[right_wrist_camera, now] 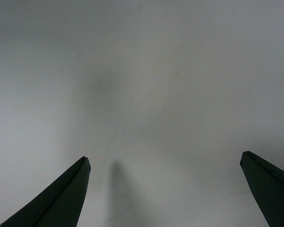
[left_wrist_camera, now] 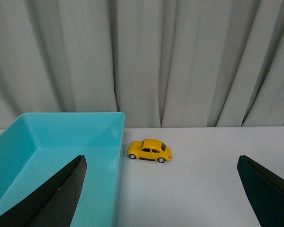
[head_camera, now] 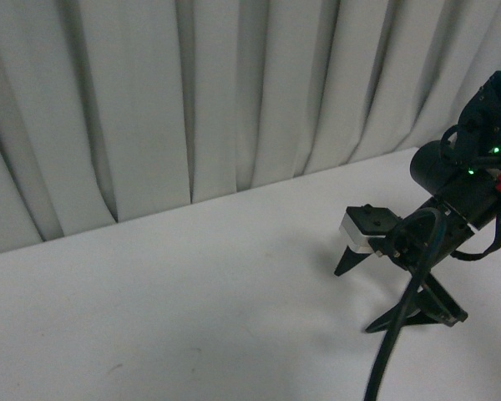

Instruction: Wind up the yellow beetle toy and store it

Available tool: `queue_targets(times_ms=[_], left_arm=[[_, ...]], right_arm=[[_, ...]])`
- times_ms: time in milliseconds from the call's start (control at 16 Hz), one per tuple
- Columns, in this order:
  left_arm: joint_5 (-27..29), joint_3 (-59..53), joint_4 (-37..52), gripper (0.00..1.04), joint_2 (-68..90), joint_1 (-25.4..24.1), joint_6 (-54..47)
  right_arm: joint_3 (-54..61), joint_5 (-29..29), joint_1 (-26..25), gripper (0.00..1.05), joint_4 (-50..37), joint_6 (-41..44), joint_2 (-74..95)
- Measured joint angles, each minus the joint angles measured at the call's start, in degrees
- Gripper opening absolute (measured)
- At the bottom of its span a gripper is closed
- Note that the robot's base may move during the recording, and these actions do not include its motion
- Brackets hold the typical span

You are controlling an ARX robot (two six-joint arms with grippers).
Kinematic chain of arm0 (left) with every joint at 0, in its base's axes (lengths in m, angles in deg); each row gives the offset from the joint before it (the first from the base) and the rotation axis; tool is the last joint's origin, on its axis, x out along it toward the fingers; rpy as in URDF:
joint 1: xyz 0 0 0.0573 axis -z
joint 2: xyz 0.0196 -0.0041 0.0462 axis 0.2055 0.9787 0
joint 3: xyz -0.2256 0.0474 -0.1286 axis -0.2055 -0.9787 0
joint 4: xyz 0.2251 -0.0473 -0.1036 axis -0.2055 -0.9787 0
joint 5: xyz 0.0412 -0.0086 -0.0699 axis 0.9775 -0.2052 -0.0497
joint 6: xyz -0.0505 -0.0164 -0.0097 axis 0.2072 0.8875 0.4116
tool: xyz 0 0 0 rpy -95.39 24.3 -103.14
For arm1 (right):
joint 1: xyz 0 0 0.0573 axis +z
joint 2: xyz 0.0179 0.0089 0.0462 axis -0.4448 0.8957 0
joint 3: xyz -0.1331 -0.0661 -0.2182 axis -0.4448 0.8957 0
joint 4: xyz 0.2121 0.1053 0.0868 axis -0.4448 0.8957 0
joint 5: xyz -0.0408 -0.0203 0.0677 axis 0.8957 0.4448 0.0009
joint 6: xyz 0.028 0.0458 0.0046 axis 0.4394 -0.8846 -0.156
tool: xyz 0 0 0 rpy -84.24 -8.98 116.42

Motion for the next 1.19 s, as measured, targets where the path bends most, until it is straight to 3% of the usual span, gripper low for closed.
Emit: queue_targets(times_ms=[63,125,188,250,376,438,563,626,814,939,1190], left_arm=[[0.00,0.00,-0.02,0.98,0.00,0.00,0.00],[0.00,0.00,0.00,0.98,0.00,0.00,0.00],[-0.04,0.00,-0.02,0.98,0.00,0.00,0.02],[0.02,0.00,-0.02,0.98,0.00,0.00,0.02],[0.00,0.00,0.00,0.98,0.00,0.00,0.02],[0.00,0.00,-0.02,0.98,0.00,0.00,0.02],[-0.02,0.00,0.00,0.98,0.00,0.00,0.00],[0.00,0.00,-0.02,0.98,0.00,0.00,0.00],[0.00,0.00,0.00,0.98,0.00,0.00,0.02],[-0.09,0.00,0.00,0.98,0.00,0.00,0.00],[-0.02,0.00,0.00,0.98,0.00,0.00,0.00]], right_arm=[[0.79,-4.33,1.38,0.98,-2.64,-0.07,-3.15],[4.04,-5.42,3.10,0.95,-15.89,-4.50,-7.37],[13.53,7.06,6.01,0.84,-41.90,-17.18,-12.83],[24.63,17.20,9.38,0.74,-61.07,-33.20,-17.77],[40.48,30.18,15.21,0.50,-90.09,-66.25,-27.85],[45.05,33.57,15.72,0.30,-103.73,-85.92,-36.54],[52.13,35.32,16.83,0.07,-102.42,-95.56,-40.85],[54.95,35.58,17.62,0.02,-101.20,-97.42,-42.77],[58.75,36.54,18.71,0.02,-99.38,-99.03,-52.15],[62.20,40.17,22.53,0.02,-95.32,-99.32,-57.31],[65.22,40.44,22.67,0.02,-88.83,-99.41,-68.06]])
